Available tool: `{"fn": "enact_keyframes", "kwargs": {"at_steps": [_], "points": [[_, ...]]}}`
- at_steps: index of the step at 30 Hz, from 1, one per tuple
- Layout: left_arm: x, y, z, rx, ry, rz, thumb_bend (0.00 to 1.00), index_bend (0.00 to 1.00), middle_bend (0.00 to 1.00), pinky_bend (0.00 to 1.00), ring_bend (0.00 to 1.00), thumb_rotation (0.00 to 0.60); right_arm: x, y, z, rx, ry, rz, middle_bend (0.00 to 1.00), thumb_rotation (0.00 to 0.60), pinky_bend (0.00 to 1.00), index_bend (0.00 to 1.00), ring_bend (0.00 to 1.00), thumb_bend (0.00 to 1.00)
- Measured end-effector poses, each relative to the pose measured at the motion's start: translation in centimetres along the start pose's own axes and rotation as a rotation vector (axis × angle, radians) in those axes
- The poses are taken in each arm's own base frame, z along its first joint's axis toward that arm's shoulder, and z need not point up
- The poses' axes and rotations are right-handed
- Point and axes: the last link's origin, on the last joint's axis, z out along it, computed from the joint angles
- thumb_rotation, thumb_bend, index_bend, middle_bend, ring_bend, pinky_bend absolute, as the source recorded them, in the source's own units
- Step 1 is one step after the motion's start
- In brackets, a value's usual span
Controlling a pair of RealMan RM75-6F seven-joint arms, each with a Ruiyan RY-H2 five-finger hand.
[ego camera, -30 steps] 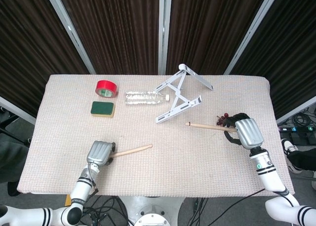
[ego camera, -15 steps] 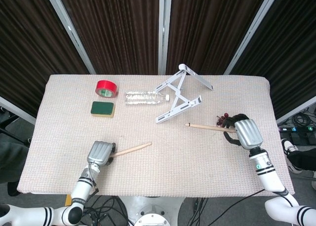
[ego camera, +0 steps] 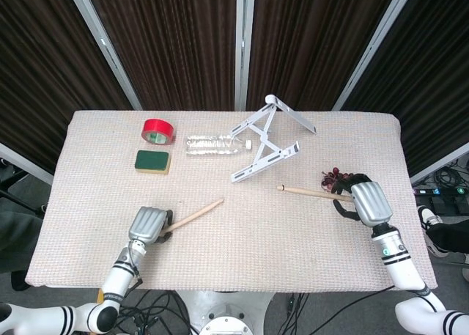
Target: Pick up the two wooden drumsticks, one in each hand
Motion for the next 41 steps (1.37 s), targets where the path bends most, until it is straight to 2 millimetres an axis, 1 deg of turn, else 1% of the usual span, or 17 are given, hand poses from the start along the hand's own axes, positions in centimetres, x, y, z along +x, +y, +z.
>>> {"fn": "enact_keyframes", "kwargs": {"at_steps": [6, 10, 14, 16, 17, 21, 24, 28, 33, 41], "points": [[0.9, -1.5, -0.4, -0.055, 0.036, -0.146, 0.59, 0.65, 0.70, 0.78, 0.79, 0.600, -0.7, -0.1, -1.3, 0.000, -0.029, 0.092, 0.61, 0.600, 0.31, 0.64, 0.39, 0.83], [1.8, -2.6, -0.7, -0.111, 0.085, -0.234, 0.61, 0.65, 0.70, 0.78, 0.79, 0.600, -1.5, -0.8, -2.0, 0.014, -0.064, 0.172, 0.61, 0.600, 0.31, 0.64, 0.39, 0.83], [3.0, -3.6, -1.0, -0.180, 0.142, -0.341, 0.61, 0.65, 0.70, 0.78, 0.79, 0.600, -2.5, -2.6, -2.1, 0.052, -0.108, 0.288, 0.61, 0.600, 0.31, 0.64, 0.39, 0.83], [3.6, -3.7, -1.0, -0.218, 0.161, -0.387, 0.61, 0.65, 0.70, 0.78, 0.78, 0.600, -3.4, -4.4, -1.9, 0.089, -0.142, 0.377, 0.61, 0.600, 0.31, 0.64, 0.39, 0.83], [4.0, -3.7, -1.0, -0.247, 0.171, -0.414, 0.61, 0.65, 0.70, 0.78, 0.78, 0.600, -3.7, -4.9, -1.8, 0.099, -0.151, 0.401, 0.61, 0.600, 0.31, 0.64, 0.39, 0.83], [5.3, -2.8, -0.7, -0.364, 0.195, -0.461, 0.61, 0.65, 0.69, 0.78, 0.77, 0.600, -5.5, -8.9, -1.2, 0.172, -0.203, 0.525, 0.60, 0.600, 0.31, 0.64, 0.39, 0.84], [6.0, -1.6, -0.2, -0.448, 0.202, -0.476, 0.61, 0.65, 0.69, 0.78, 0.77, 0.600, -6.4, -11.4, -0.8, 0.205, -0.216, 0.588, 0.61, 0.600, 0.31, 0.65, 0.40, 0.84], [6.4, -0.2, 0.1, -0.524, 0.213, -0.477, 0.61, 0.65, 0.69, 0.78, 0.77, 0.600, -7.1, -14.0, -0.2, 0.225, -0.204, 0.660, 0.61, 0.600, 0.31, 0.66, 0.40, 0.86], [6.6, 1.1, 0.2, -0.585, 0.223, -0.478, 0.61, 0.65, 0.69, 0.77, 0.77, 0.600, -7.1, -15.7, 0.5, 0.227, -0.168, 0.699, 0.61, 0.600, 0.31, 0.66, 0.41, 0.88], [6.4, 1.8, 0.2, -0.606, 0.231, -0.458, 0.61, 0.65, 0.69, 0.76, 0.77, 0.600, -7.3, -17.4, 1.0, 0.246, -0.172, 0.688, 0.61, 0.600, 0.31, 0.67, 0.41, 0.88]]}}
